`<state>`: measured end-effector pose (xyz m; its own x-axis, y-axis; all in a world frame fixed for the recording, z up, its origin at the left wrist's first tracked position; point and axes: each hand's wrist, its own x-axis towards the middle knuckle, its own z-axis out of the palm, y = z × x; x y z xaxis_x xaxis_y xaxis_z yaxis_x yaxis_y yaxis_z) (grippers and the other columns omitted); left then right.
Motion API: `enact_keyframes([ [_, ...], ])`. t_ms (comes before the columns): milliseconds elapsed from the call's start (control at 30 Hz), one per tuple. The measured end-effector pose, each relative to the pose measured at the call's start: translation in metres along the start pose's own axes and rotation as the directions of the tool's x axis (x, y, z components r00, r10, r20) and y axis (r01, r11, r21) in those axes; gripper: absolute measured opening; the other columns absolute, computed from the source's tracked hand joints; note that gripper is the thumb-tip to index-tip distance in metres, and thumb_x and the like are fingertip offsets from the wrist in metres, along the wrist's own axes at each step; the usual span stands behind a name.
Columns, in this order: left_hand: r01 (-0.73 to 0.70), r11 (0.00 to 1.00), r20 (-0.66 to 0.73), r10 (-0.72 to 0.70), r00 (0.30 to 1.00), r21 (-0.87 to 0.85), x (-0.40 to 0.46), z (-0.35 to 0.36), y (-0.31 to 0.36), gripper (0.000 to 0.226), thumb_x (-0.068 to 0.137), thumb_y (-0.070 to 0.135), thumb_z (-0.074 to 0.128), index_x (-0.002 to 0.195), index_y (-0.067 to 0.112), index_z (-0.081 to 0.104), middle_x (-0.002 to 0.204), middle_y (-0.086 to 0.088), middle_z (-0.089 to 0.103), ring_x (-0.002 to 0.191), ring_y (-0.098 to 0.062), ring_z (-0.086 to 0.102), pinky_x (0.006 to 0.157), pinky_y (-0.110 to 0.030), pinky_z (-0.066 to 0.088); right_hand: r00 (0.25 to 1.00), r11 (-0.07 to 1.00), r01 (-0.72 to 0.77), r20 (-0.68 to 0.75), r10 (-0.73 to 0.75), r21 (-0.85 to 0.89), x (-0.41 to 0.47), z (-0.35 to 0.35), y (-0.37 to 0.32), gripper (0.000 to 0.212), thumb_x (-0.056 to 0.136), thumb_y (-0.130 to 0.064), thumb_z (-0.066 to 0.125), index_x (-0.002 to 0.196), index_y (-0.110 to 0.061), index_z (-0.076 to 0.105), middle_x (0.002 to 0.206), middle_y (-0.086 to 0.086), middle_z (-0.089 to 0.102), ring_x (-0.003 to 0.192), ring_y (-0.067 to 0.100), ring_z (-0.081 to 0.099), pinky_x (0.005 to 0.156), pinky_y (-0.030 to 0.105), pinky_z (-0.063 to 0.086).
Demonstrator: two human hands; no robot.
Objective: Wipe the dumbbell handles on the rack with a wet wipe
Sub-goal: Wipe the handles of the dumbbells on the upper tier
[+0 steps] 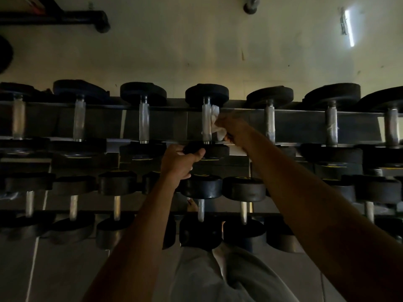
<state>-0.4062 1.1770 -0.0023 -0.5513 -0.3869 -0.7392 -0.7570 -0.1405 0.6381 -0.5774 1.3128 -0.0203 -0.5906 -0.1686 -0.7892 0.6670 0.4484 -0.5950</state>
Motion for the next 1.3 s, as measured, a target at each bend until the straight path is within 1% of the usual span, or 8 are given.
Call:
enact_keyframes([
  [100, 0.009, 1.0, -0.004, -0.009, 1.0, -0.011, 0.0, -0.002, -0.001, 0.042, 0.084, 0.045, 0.09, 0.115, 0.028, 0.067, 0.111, 0.004, 0.074, 0.098, -0.02, 0.073, 0.063, -0.032, 0.057, 0.994, 0.982, 0.09, 0.071, -0.079, -0.167, -0.005, -0.004, 0.005, 0.005, 0.1, -0.016, 0.065, 0.095, -0.017, 0.064, 0.098, 0.005, 0.063, 0.082, 0.014, 0.059, 0.067, 0.025, 0.05],
  [233, 0.01, 1.0, 0.01, -0.01, 1.0, 0.007, 0.0, -0.002, -0.002, 0.039, 0.086, 0.045, 0.089, 0.115, 0.029, 0.068, 0.111, 0.004, 0.074, 0.098, -0.019, 0.073, 0.065, -0.032, 0.058, 0.98, 0.922, 0.155, 0.174, -0.098, -0.355, -0.008, -0.009, 0.013, 0.021, 0.1, -0.019, 0.064, 0.12, -0.012, 0.066, 0.102, 0.0, 0.06, 0.088, 0.011, 0.055, 0.069, 0.023, 0.041],
  [400, 0.016, 1.0, 0.008, -0.016, 1.0, 0.013, 0.003, -0.004, -0.003, 0.049, 0.084, 0.047, 0.09, 0.123, 0.026, 0.07, 0.113, 0.004, 0.075, 0.097, -0.018, 0.074, 0.063, -0.031, 0.058, 0.953, 0.756, 0.275, 0.271, -0.134, -0.594, -0.012, -0.017, 0.014, 0.008, 0.099, -0.029, 0.066, 0.099, -0.021, 0.068, 0.096, -0.009, 0.059, 0.098, 0.011, 0.056, 0.07, 0.019, 0.035],
  [633, -0.006, 1.0, 0.005, 0.006, 1.0, 0.015, 0.003, -0.002, -0.008, 0.04, 0.085, 0.047, 0.089, 0.115, 0.028, 0.071, 0.106, 0.008, 0.076, 0.093, -0.015, 0.074, 0.06, -0.028, 0.056, 0.741, 0.493, 0.528, 0.091, -0.665, -0.692, -0.02, -0.006, -0.025, 0.027, 0.098, -0.041, 0.066, 0.12, -0.027, 0.073, 0.114, -0.007, 0.074, 0.094, 0.005, 0.067, 0.087, 0.028, 0.055],
  [733, -0.016, 1.0, -0.008, 0.016, 1.0, 0.016, 0.003, -0.001, -0.011, 0.039, 0.085, 0.05, 0.088, 0.112, 0.029, 0.072, 0.1, 0.009, 0.077, 0.089, -0.013, 0.075, 0.058, -0.027, 0.056, 0.584, 0.153, 0.476, 0.181, -0.791, -0.866, -0.016, 0.006, -0.04, 0.027, 0.102, -0.048, 0.057, 0.12, -0.038, 0.073, 0.107, -0.003, 0.076, 0.09, 0.015, 0.069, 0.077, 0.029, 0.052],
  [900, -0.012, 1.0, -0.032, 0.012, 0.999, -0.01, 0.005, 0.001, -0.015, 0.051, 0.079, 0.058, 0.09, 0.119, 0.031, 0.071, 0.106, 0.01, 0.078, 0.093, -0.013, 0.075, 0.054, -0.025, 0.055, 0.571, -0.233, 0.314, 0.379, -0.728, -0.92, -0.004, 0.023, -0.052, 0.03, 0.102, -0.036, 0.06, 0.131, -0.034, 0.061, 0.104, 0.0, 0.069, 0.085, 0.017, 0.062, 0.072, 0.033, 0.053],
  [1167, -0.007, 1.0, -0.05, 0.008, 0.999, 0.019, 0.003, 0.002, -0.013, 0.053, 0.083, 0.054, 0.087, 0.124, 0.029, 0.064, 0.109, 0.007, 0.076, 0.089, -0.014, 0.074, 0.053, -0.024, 0.055, 0.529, -0.304, 0.361, 0.462, -0.712, -0.882, -0.013, 0.036, -0.062, 0.033, 0.093, -0.024, 0.067, 0.124, -0.028, 0.058, 0.105, -0.001, 0.067, 0.088, 0.018, 0.067, 0.067, 0.025, 0.05],
  [1300, -0.014, 0.999, -0.036, 0.016, 0.999, 0.046, -0.001, 0.003, -0.01, 0.049, 0.088, 0.053, 0.084, 0.124, 0.03, 0.06, 0.112, 0.006, 0.072, 0.092, -0.015, 0.072, 0.058, -0.028, 0.056, 0.619, -0.299, 0.353, 0.46, -0.636, -0.887, 0.004, 0.044, -0.071, 0.043, 0.081, -0.023, 0.081, 0.11, -0.029, 0.05, 0.088, -0.005, 0.063, 0.072, 0.016, 0.065, 0.058, 0.03, 0.058],
])
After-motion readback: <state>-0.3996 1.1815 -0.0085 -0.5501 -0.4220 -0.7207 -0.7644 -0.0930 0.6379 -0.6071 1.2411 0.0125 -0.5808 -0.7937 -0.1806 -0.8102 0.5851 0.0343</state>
